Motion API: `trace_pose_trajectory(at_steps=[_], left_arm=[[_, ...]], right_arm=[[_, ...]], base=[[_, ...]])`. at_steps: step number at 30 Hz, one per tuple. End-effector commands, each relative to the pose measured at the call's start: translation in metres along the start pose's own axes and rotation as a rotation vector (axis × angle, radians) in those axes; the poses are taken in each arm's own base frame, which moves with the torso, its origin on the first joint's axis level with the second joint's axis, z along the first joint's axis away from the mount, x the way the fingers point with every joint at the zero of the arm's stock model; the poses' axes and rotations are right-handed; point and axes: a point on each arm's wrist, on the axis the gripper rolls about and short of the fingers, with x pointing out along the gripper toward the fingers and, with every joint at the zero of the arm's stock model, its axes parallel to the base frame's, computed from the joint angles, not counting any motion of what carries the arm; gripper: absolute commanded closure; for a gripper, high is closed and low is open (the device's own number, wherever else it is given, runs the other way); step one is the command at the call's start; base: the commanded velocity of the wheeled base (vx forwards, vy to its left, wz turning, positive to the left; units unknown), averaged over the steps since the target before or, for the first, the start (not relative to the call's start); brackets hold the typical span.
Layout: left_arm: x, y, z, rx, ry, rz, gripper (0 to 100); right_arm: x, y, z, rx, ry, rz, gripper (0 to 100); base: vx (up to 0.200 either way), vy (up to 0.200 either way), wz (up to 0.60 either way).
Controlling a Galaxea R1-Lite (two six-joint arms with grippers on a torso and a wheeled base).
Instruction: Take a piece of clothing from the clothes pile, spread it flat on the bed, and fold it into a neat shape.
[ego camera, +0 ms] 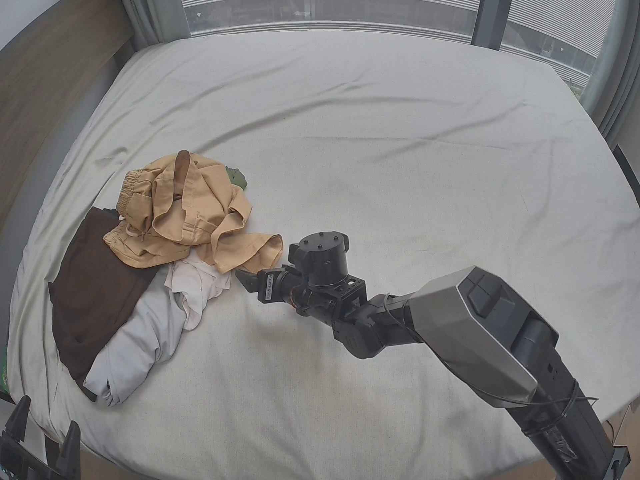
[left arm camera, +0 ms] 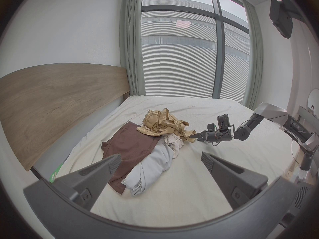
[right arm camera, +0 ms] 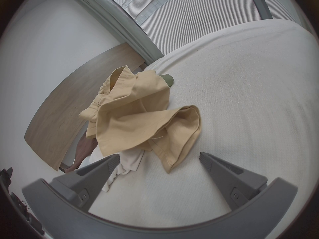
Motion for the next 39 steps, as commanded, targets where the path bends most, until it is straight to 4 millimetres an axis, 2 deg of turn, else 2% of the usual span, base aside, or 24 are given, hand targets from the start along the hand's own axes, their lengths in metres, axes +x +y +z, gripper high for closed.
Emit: trace_pose_trajectory(at_steps=[1,8,9,16,23,31,36,39], left_arm=[[0.0,0.0,-0.005,-0.001,0.001,0.0,0],[0.0,0.0,-0.005,-0.001,0.001,0.003,0],[0.0,0.0,-0.005,-0.001,0.001,0.001,0],[0.0,0.0,-0.005,-0.003,0.001,0.003,0],[0.0,0.0,-0.005,-0.003,0.001,0.001,0],[0.0,0.0,-0.005,-0.003,0.001,0.001,0],[0.0,0.0,-0.005,-0.006,0.001,0.001,0],[0.0,0.0,-0.005,-0.009,0.001,0.003,0]], right_arm=[[0.008,-0.003,-0.009,-0.001,-0.005,-0.002,0],[0.012,-0.006,-0.013,0.001,-0.008,-0.006,0],[0.012,-0.007,-0.014,0.002,-0.008,-0.01,100],[0.019,-0.018,-0.039,0.001,0.033,-0.043,100],[0.02,-0.022,-0.047,0.001,0.043,-0.061,100],[0.019,-0.017,-0.041,-0.001,0.023,-0.07,100],[0.011,-0.005,-0.01,0.001,-0.041,-0.068,100],[0.002,-0.005,-0.007,0.002,-0.021,-0.084,100]], base=[[0.0,0.0,0.0],[0.0,0.0,0.0],[0.0,0.0,0.0],[0.0,0.0,0.0],[0.0,0.0,0.0],[0.0,0.0,0.0],[0.0,0.0,0.0],[0.0,0.0,0.0]])
